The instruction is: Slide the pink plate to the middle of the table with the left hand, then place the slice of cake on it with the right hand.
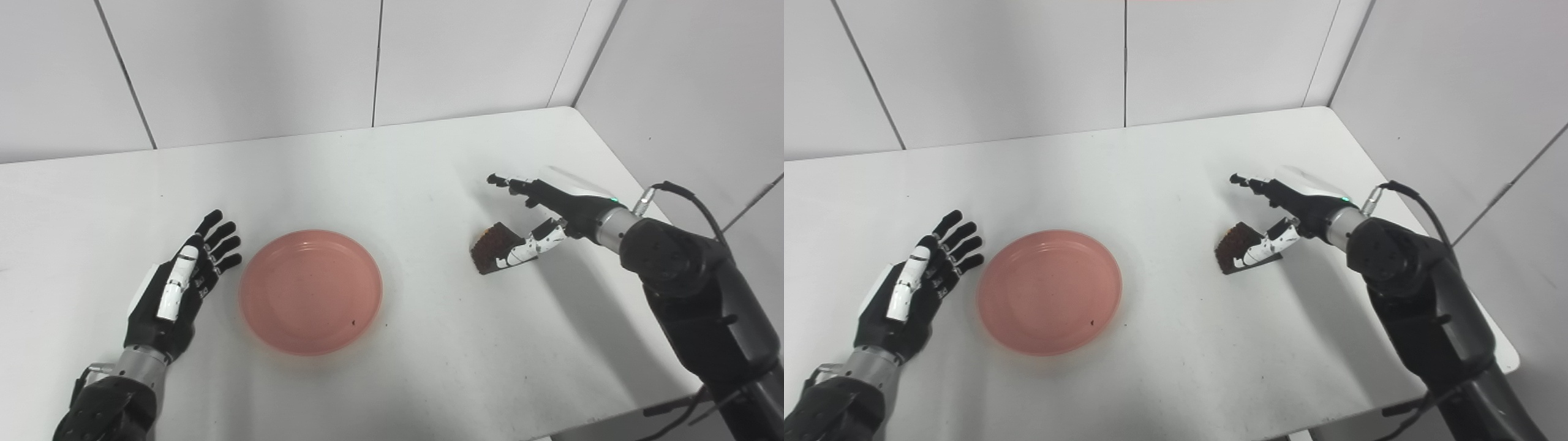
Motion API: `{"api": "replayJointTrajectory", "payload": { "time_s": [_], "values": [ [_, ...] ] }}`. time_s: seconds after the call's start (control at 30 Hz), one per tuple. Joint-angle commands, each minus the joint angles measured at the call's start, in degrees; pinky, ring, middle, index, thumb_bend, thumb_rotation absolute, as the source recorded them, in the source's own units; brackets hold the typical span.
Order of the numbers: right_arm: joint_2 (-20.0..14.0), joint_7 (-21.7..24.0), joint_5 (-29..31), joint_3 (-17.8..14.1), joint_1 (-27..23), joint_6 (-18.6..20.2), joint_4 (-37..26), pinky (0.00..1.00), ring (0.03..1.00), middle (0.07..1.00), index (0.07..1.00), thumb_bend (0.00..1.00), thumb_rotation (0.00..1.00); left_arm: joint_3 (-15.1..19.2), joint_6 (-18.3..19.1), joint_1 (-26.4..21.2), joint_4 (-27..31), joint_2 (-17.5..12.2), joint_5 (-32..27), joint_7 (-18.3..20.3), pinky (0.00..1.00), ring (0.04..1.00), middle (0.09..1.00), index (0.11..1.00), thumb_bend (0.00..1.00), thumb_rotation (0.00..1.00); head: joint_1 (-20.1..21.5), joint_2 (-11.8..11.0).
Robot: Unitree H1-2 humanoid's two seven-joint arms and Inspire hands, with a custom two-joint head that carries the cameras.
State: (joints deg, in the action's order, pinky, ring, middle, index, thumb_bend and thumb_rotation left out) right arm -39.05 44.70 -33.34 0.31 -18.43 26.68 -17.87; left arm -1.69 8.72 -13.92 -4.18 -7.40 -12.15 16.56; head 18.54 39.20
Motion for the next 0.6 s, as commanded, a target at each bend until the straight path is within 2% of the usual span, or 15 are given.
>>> {"api": "replayJointTrajectory", "payload": {
  "time_s": [0.0, 0.17, 0.37, 0.47, 0.5, 0.53, 0.57],
  "values": [
    [-1.8, -0.3, -0.4, -0.5, -2.2, 0.2, 0.2, 0.85, 0.912, 0.94, 0.93, 1.0, 0.27, 0.2, 3.1, 2.3, -1.3, -0.9, 0.1, -0.3, 0.87, 0.909, 0.923, 0.918, 0.43, 0.96, 0.0, 0.0],
    [-1.1, -0.4, -0.6, 0.1, -2.6, 0.2, 1.5, 0.86, 0.924, 0.94, 0.929, 1.0, 0.22, 0.2, 3.4, 2.5, -0.8, -0.9, 0.1, -0.4, 0.87, 0.907, 0.922, 0.916, 0.42, 0.95, -0.2, 0.2],
    [-1.7, -2.0, -1.1, 3.5, -3.6, -0.3, 3.3, 0.84, 0.897, 0.909, 0.896, 1.0, 0.15, -0.1, 3.0, 2.5, -0.9, -1.0, 0.0, 0.1, 0.88, 0.911, 0.924, 0.921, 0.42, 0.97, -0.5, 0.2],
    [-1.4, -3.2, -1.3, 5.1, -4.1, -0.9, 4.1, 0.77, 0.824, 0.84, 0.823, 0.98, 0.03, -0.2, 3.0, 2.4, -1.0, -0.9, 0.0, 0.2, 0.88, 0.909, 0.925, 0.921, 0.42, 0.97, -0.7, 0.2],
    [-1.3, -3.8, -1.3, 5.4, -4.1, -1.1, 4.4, 0.77, 0.82, 0.836, 0.819, 0.98, 0.03, -0.2, 3.1, 2.4, -1.0, -0.9, 0.1, 0.1, 0.88, 0.909, 0.925, 0.921, 0.42, 0.97, -0.7, 0.2],
    [-1.0, -5.0, -1.6, 5.7, -4.0, -1.5, 4.8, 0.73, 0.779, 0.802, 0.79, 0.94, 0.01, -0.3, 3.2, 2.4, -0.9, -0.9, 0.2, 0.0, 0.88, 0.908, 0.925, 0.921, 0.42, 0.97, -0.8, 0.2],
    [-0.8, -5.9, -1.8, 5.9, -4.0, -1.8, 5.0, 0.63, 0.677, 0.71, 0.711, 0.86, 0.0, -0.3, 3.2, 2.4, -0.8, -0.9, 0.2, 0.0, 0.88, 0.909, 0.925, 0.922, 0.43, 0.97, -0.8, 0.2]
  ]
}}
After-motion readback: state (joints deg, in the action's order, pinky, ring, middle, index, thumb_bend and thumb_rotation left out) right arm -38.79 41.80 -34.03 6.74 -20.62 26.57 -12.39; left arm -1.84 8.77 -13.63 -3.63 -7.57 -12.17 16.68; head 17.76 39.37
